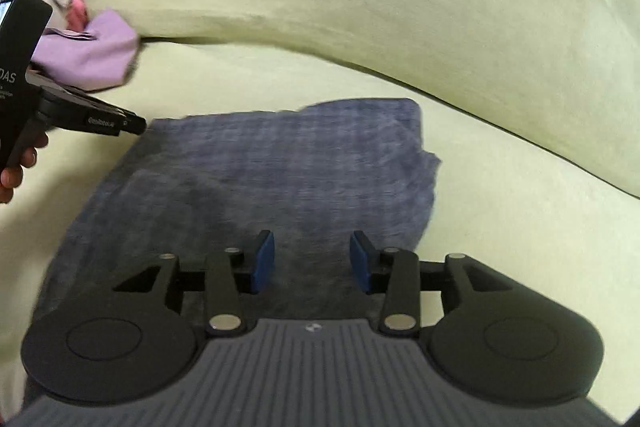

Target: Fold clothes

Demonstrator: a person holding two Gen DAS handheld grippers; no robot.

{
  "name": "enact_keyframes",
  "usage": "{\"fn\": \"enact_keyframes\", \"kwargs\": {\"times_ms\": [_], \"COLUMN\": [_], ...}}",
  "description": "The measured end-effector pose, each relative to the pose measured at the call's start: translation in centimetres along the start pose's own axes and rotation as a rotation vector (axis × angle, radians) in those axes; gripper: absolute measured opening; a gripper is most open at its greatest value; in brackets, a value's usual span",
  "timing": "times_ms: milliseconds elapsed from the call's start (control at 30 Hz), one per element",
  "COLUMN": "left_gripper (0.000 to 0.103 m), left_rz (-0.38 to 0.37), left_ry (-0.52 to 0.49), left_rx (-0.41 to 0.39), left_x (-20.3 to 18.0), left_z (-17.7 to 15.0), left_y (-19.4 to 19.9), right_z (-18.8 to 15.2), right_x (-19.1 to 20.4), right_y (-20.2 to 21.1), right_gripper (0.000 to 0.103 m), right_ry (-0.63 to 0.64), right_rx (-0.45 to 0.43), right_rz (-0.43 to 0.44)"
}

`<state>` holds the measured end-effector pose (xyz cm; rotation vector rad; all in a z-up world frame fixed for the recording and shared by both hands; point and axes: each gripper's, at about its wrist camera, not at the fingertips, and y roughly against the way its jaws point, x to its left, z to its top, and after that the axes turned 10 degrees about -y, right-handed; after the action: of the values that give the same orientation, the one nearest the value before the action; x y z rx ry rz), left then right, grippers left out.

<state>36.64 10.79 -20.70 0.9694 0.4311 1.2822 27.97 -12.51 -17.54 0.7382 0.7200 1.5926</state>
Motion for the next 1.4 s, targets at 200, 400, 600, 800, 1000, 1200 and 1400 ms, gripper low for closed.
{"fn": "enact_keyframes", "kwargs": {"times_ms": [200, 400, 600, 800, 1000, 1200, 1400], "left_gripper": [0.031, 0.032, 0.032, 0.032, 0.036, 0.034, 0.033], "left_rz": [-0.133, -0.222, -0.283, -0.303, -0.259, -0.202, -0.188], "left_ry": [0.098, 0.118, 0.228, 0.222, 0.181, 0.135, 0.146], "left_rx": [-0.062, -0.057, -0.013, 0.039, 0.089, 0.068, 0.088], "left_x": [0.0, -1.7, -1.3, -2.9, -3.9, -4.0, -4.7], "left_z": [-0.8, -4.6, -8.3, -9.3, -10.0, -9.2, -8.6], "left_y": [5.0, 9.6, 10.8, 9.9, 8.9, 10.1, 9.9], "right_z": [0.4, -0.2, -0.4, -0.7, -0.7, 0.0, 0.0], "right_x": [-0.5, -1.8, -3.5, -3.9, -5.8, -5.7, -2.3], "right_y": [-0.2, -0.4, -0.2, -0.7, -0.5, 0.3, 1.5], "right_gripper": [0.051, 0.051, 0.046, 0.005, 0.002, 0.032, 0.034], "right_ry": [0.023, -0.011, -0.064, -0.066, -0.158, -0.186, -0.040], "right_rx": [0.025, 0.046, 0.052, 0.068, 0.077, 0.066, 0.057], "right_rz": [0.054, 0.031, 0.036, 0.071, 0.095, 0.072, 0.104]}}
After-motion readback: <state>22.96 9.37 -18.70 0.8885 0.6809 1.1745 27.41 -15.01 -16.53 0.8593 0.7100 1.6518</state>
